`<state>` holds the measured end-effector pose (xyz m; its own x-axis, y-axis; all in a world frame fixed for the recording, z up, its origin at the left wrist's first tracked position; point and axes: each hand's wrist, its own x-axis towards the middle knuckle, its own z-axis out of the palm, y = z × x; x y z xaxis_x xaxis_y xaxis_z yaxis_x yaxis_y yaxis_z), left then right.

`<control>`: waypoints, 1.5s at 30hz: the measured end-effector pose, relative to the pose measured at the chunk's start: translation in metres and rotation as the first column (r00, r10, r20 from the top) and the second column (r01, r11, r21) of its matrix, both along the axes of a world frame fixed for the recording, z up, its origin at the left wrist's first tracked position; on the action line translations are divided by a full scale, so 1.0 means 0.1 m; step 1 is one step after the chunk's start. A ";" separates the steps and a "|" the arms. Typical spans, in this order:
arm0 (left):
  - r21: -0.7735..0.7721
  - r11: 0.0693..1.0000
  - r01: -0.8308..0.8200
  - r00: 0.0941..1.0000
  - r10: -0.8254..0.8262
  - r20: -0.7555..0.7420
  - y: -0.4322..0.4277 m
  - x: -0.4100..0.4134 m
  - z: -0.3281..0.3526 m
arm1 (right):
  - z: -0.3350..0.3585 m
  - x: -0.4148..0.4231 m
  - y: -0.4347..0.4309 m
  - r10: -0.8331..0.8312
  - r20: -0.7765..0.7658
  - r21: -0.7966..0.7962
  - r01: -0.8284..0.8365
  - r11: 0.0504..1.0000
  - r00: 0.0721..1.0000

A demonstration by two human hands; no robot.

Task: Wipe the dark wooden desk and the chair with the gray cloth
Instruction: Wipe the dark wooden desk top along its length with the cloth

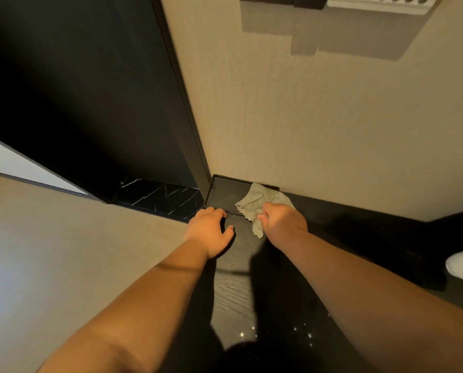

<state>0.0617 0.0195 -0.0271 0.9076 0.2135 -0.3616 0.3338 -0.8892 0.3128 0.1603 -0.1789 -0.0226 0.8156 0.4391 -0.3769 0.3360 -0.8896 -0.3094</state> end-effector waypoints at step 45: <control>-0.021 0.999 0.025 0.999 -0.025 0.025 -0.30 -1.54 -0.05 | -0.17 -1.65 -0.66 0.067 0.145 -0.003 -0.067 0.998 0.987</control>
<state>-0.0924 -0.0101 -0.0318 0.9212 0.1832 -0.3432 0.3036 -0.8902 0.3397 -0.0046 -0.2454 -0.0395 0.8300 0.4955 -0.2561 0.4363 -0.8629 -0.2551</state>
